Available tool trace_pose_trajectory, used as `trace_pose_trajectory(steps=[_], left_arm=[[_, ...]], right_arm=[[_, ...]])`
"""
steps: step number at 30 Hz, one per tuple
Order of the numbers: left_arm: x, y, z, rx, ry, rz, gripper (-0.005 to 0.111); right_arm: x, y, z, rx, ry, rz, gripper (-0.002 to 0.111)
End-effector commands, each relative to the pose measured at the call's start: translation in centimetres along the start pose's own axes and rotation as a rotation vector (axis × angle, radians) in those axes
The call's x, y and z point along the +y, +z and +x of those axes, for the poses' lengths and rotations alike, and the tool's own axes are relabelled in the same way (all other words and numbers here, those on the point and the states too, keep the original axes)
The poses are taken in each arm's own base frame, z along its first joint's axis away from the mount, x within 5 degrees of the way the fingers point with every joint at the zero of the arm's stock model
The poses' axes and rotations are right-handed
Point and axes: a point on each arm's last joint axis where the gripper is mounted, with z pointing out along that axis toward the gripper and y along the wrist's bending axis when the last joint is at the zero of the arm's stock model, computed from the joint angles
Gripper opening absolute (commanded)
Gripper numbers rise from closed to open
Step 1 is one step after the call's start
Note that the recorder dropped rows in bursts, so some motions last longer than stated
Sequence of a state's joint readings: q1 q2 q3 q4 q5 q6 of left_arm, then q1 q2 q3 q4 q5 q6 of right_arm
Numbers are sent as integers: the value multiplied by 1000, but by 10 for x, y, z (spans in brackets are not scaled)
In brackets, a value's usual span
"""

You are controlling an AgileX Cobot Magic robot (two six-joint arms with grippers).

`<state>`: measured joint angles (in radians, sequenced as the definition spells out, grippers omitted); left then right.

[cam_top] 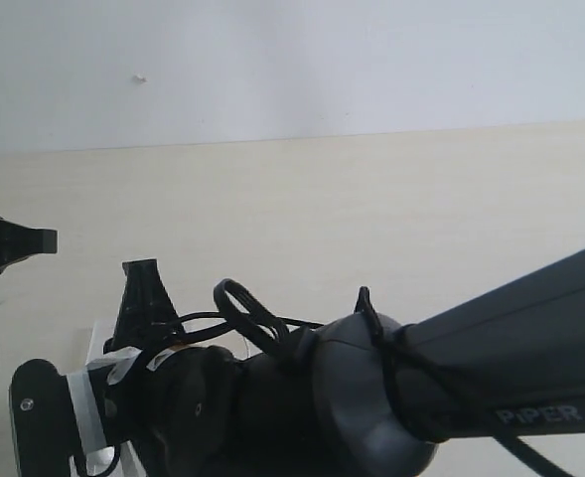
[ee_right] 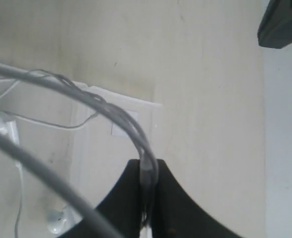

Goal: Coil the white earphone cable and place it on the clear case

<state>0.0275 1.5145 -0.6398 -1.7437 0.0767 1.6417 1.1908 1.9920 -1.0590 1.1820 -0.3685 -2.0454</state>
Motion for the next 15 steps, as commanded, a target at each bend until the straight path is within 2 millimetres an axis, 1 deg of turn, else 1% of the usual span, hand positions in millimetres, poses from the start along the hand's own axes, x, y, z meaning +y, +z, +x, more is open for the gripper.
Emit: trace_pose_trajectory(steps=[1,5,9,12,15], left_arm=[[1,-1,7,16,-7,3,0],[2,-1,14,38,-10,-2,0],[1,-1,15,40,-18,5,0],[1,-1,15,40,-28,6,0],[3,-1,15,41,-27,-18,0]], right_arm=[[-1,3,2,31,-60,33,0],[-3,3,2,37,-41,39,0],[-14,4,-4,64,139,51,0],[-20,4,-12,34,179,41,0],[-20,4,-16,15,233,10,0]])
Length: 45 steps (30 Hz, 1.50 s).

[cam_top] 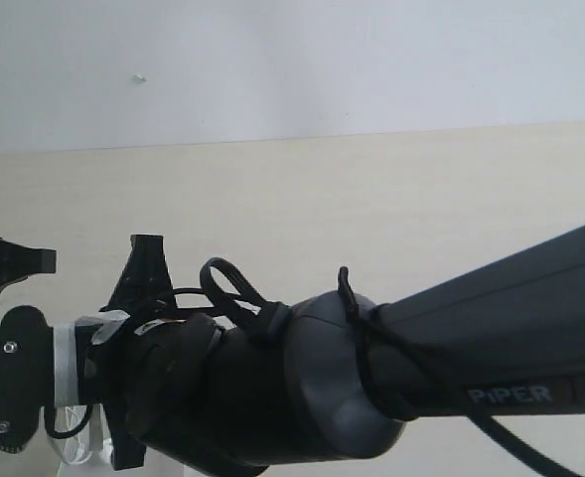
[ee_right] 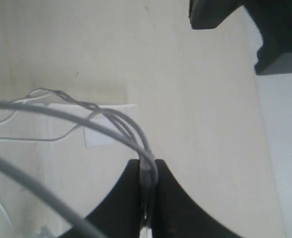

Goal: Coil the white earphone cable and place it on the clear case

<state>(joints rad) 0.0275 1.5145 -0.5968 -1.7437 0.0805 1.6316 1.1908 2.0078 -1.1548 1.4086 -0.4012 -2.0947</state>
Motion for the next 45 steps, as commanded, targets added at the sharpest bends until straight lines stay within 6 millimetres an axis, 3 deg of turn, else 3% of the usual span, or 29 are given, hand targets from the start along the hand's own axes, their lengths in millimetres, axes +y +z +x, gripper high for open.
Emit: trace_pose_trajectory(steps=[1,20,33,45], left_arm=[[3,-1,0,0,-14,-32,0],[5,-1,0,1,-14,-49,0],[5,-1,0,1,-14,-47,0],[5,-1,0,1,-14,-47,0]], right_arm=[[-1,-1,-6,-18,47,-36,0],[4,-1,2,78,296,-75,0],[3,-1,-1,4,70,-47,0],[13,-1,14,20,-104,-30,0]])
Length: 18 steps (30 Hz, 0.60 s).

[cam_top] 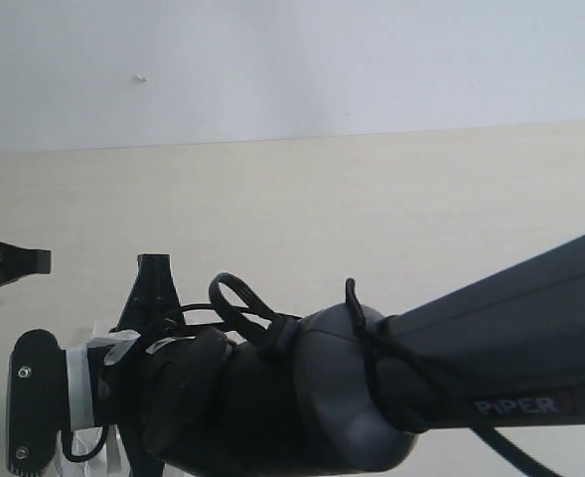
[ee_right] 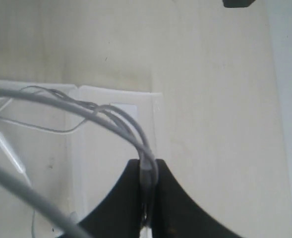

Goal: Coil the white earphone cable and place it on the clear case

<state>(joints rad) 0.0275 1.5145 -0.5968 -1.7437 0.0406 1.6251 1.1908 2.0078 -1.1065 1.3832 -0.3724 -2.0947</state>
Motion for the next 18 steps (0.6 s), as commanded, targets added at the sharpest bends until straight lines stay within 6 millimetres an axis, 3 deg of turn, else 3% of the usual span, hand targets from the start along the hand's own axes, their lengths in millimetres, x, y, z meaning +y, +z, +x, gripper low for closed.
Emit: trace_pose_trajectory(steps=[1,13,18], left_arm=[[1,-1,0,-2,-8,-7,0],[1,-1,0,-2,-8,-5,0],[1,-1,0,-2,-8,-5,0]], right_arm=[[1,-1,4,11,-63,19,0],[2,-1,3,-1,-75,6,1],[7,-1,0,-34,-75,-52,20]])
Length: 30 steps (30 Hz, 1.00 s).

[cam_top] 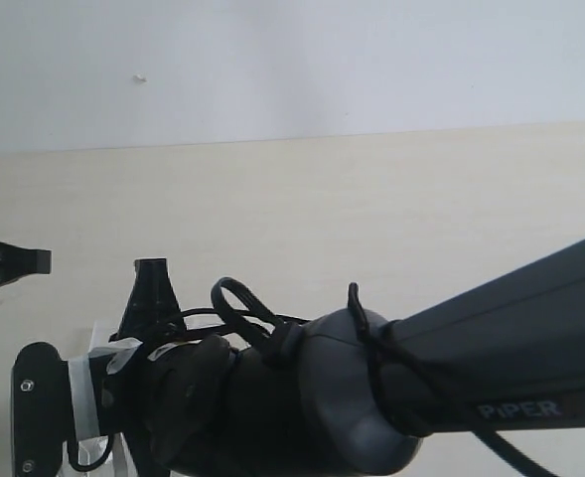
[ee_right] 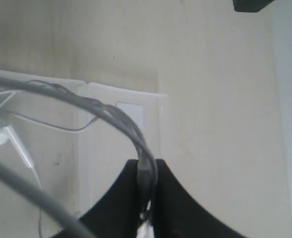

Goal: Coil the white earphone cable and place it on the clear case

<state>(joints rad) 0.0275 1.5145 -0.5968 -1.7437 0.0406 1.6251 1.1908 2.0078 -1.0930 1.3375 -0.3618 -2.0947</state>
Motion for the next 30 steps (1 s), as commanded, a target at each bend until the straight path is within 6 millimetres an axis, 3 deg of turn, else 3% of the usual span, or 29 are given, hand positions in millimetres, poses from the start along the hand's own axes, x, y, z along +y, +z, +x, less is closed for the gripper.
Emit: trace_pose_trajectory(steps=[1,10,18,30], left_arm=[[1,-1,0,-2,-8,-5,0],[1,-1,0,-2,-8,-3,0],[1,-1,0,-2,-8,-3,0],[-1,-1,0,-3,-10,16,0]], right_arm=[[5,-1,-2,-26,-23,-47,23],[4,-1,-4,-35,50,-57,38],[-8,-3,-26,-115,194,-80,38],[-6,-1,-24,-60,426,-118,38]])
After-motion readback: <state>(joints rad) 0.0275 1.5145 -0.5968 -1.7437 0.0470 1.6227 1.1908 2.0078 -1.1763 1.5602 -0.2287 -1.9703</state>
